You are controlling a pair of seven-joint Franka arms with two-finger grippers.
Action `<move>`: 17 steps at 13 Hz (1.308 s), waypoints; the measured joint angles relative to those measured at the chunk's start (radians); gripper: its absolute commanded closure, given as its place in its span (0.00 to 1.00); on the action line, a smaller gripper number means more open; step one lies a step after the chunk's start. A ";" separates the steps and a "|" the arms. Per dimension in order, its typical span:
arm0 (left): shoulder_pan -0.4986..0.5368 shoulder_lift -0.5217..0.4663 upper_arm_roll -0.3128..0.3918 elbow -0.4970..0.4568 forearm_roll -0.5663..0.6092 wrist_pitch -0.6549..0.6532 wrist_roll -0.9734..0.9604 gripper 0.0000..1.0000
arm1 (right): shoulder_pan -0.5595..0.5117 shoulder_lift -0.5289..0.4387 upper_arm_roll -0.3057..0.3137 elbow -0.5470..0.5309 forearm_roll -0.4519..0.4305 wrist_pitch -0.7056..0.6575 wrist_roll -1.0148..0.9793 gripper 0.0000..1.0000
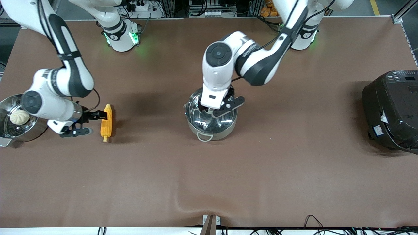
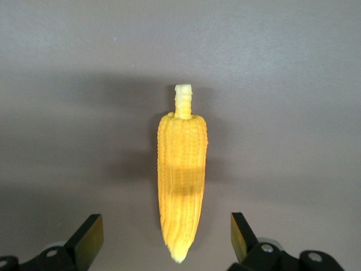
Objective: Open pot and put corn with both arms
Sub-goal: 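Grasp the corn with the right gripper while the left gripper grasps the knob, then lift the corn with the right gripper while the left gripper lifts the lid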
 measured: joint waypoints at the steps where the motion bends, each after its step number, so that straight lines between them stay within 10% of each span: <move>1: -0.007 0.009 0.000 0.001 0.000 0.001 -0.012 0.00 | 0.001 0.015 0.000 -0.016 -0.023 0.037 0.000 0.00; 13: -0.025 0.036 0.004 -0.008 0.000 -0.014 -0.023 0.03 | -0.020 0.146 -0.009 -0.057 -0.049 0.232 0.000 0.00; 14: -0.025 0.039 0.006 -0.008 0.000 -0.014 -0.023 0.08 | -0.021 0.149 -0.009 -0.057 -0.049 0.232 0.000 0.17; 15: -0.025 0.043 0.006 -0.008 0.000 -0.014 -0.023 0.12 | -0.021 0.152 -0.009 -0.057 -0.049 0.232 0.000 0.69; 16: -0.025 0.046 0.006 -0.008 0.000 -0.014 -0.023 0.17 | -0.021 0.154 -0.009 -0.058 -0.049 0.232 0.000 0.94; 17: -0.025 0.048 0.007 -0.008 0.000 -0.014 -0.023 0.21 | -0.021 0.154 -0.009 -0.057 -0.049 0.232 0.000 1.00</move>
